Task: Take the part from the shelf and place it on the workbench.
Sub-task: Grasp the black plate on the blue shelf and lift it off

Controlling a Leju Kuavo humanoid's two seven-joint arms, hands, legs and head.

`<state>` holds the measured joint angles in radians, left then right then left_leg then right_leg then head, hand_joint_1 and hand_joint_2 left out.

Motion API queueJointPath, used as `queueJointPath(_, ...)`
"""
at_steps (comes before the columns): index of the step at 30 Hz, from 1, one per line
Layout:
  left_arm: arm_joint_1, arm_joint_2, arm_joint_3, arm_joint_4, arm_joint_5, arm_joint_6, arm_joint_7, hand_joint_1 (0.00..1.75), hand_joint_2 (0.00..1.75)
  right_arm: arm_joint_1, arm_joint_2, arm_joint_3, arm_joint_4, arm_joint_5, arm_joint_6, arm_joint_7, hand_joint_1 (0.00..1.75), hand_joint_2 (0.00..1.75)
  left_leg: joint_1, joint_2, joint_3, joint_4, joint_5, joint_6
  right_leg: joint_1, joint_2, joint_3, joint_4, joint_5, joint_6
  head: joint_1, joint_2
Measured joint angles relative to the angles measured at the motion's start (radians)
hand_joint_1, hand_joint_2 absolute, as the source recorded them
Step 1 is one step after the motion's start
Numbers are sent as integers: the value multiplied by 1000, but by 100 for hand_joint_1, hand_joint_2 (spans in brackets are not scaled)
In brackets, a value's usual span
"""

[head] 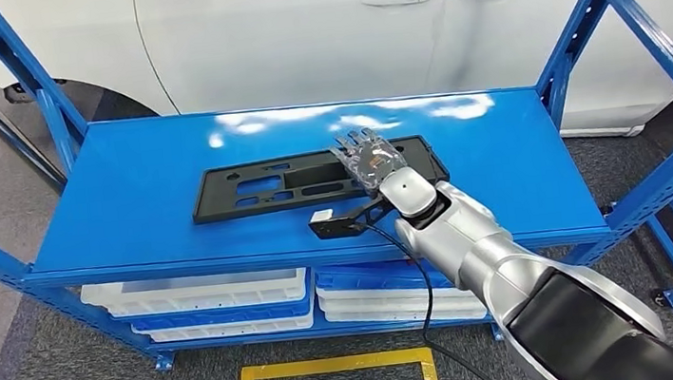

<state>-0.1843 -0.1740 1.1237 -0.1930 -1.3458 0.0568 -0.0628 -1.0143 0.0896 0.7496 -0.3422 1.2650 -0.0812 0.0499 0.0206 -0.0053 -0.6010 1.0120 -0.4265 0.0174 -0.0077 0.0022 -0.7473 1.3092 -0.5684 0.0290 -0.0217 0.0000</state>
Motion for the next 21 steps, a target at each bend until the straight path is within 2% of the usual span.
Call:
queueJointPath(1,0,0,0,0,0,0,0,0,0,-1,0,0,4,4,4,0,0,175,0,0,0,1,-1,0,0,0,-1,-4,16,-1,0,0)
queueJointPath(2,-1,0,0,0,0,0,0,0,0,-2,0,0,6,8,6,1,0,175,0,-1,1,2,-2,-1,0,0,17,-48,49,-4,0,0)
queueJointPath(4,-3,0,-2,0,0,0,0,0,0,-9,0,0,9,15,11,4,0,175,-2,-2,2,6,-6,-6,2,0,83,-192,120,-12,0,0)
queueJointPath(5,-4,0,-3,0,0,0,0,0,0,-13,0,0,10,19,14,7,0,175,-4,-3,2,8,-8,-10,4,0,107,-246,138,-16,0,0)
queueJointPath(6,-6,0,-5,0,0,0,0,0,0,-15,0,0,11,24,18,10,0,175,-6,-3,1,9,-9,-14,7,1,120,-276,144,-19,0,0)
queueJointPath(7,-7,0,-6,0,0,0,-1,0,0,-16,1,0,13,28,22,14,0,175,-7,-3,0,8,-9,-19,9,1,123,-285,141,-23,0,0)
queueJointPath(10,-10,1,-9,0,-1,-1,-2,0,0,-17,2,0,17,36,31,22,0,175,-6,-2,-3,16,-20,-35,5,1,126,-295,146,-40,0,0)
queueJointPath(12,-13,2,-10,0,-2,-1,-3,0,0,-20,4,0,19,43,41,27,0,175,-4,-1,-36,93,-68,-43,1,0,131,-302,148,-49,0,0)
queueJointPath(14,-15,2,-11,0,-3,-1,-3,0,0,-20,6,1,24,48,57,33,2,175,-3,-1,-99,228,-125,-49,3,0,133,-302,147,-54,0,0)
queueJointPath(15,-14,3,-11,0,-3,-2,-3,0,0,-20,6,1,27,51,65,35,36,175,-3,-1,-122,273,-135,-50,4,0,133,-301,146,-55,0,0)
queueJointPath(16,-14,3,-11,0,-3,-2,-3,0,0,-20,7,1,29,54,72,36,79,175,-3,-1,-130,284,-127,-50,5,0,134,-300,145,-56,0,0)
queueJointPath(17,-14,3,-11,0,-4,-2,-3,0,0,-19,7,1,31,57,77,37,122,175,-3,-1,-118,254,-100,-48,5,1,135,-298,144,-56,0,0)
queueJointPath(18,-15,4,-11,0,-4,-2,-3,0,0,-20,8,1,33,59,81,37,164,175,-3,-1,-90,193,-62,-45,6,2,136,-296,142,-55,0,0)
queueJointPath(19,-15,4,-11,0,-5,-2,-3,0,0,-20,9,1,34,59,83,37,173,175,-4,0,-58,124,-31,-41,6,3,137,-294,139,-53,0,0)
queueJointPath(20,-16,5,-12,0,-5,-2,-3,0,0,-21,10,1,35,60,83,37,175,175,-6,-1,-30,64,-10,-36,7,4,136,-291,137,-50,0,0)
queueJointPath(21,-17,5,-12,0,-6,-2,-3,0,0,-21,10,1,36,60,84,37,175,175,-8,-1,-13,26,-1,-32,9,4,134,-290,137,-45,0,0)
